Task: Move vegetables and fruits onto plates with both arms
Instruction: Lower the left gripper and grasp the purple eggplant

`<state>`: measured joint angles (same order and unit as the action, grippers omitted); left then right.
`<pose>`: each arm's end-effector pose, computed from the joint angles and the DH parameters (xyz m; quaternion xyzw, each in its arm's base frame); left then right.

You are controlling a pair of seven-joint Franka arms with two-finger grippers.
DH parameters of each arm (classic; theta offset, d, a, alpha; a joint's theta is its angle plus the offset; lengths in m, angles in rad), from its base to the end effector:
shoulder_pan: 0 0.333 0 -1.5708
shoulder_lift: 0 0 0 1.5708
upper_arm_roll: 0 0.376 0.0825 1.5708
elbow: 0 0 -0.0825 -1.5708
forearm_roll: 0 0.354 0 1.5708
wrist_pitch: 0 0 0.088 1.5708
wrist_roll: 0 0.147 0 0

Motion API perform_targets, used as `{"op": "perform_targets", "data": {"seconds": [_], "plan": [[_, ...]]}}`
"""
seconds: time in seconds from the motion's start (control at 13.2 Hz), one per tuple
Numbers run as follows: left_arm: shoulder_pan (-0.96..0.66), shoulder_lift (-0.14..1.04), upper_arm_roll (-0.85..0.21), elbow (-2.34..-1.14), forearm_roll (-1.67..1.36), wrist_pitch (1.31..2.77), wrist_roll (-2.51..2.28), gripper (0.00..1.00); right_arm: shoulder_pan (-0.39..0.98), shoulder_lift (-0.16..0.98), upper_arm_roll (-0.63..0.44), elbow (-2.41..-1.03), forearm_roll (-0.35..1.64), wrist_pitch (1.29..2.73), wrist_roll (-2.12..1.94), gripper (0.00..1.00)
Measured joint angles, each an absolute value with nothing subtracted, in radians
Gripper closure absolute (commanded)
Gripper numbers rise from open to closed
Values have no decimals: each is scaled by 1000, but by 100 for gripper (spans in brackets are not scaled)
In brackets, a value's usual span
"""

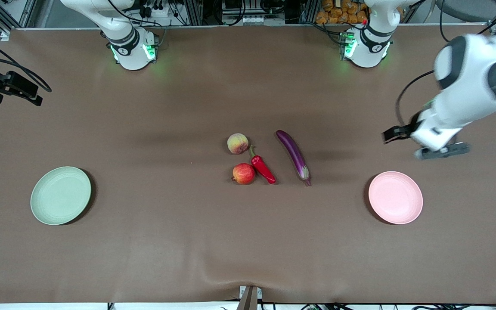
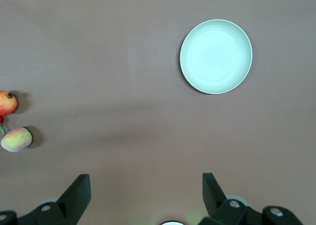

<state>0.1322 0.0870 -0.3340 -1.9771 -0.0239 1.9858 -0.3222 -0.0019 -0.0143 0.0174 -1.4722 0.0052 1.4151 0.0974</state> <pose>0.5307 -0.1068 0.4546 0.9969 0.0654 -0.0420 0.0146 0.5011 0.0087 0.6814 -0.9989 0.0406 0.0215 0.0012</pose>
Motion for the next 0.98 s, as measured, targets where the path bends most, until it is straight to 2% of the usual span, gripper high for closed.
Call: {"op": "perform_targets", "data": {"seconds": [0.15, 0.3, 0.76, 0.98], "plan": [[122, 170, -411, -1977, -24, 2088, -406, 0, -2, -14, 17, -1473, 5, 1414, 97, 0], [70, 249, -441, -1977, -23, 2164, -500, 0, -2, -14, 17, -1474, 5, 1414, 97, 0], [-156, 396, -443, -1929, 29, 2226, -882, 0, -2, -14, 19, -1475, 5, 1399, 97, 0], [-192, 465, -441, -1927, 78, 2291, -1028, 0, -2, -14, 19, -1475, 5, 1398, 97, 0]]}}
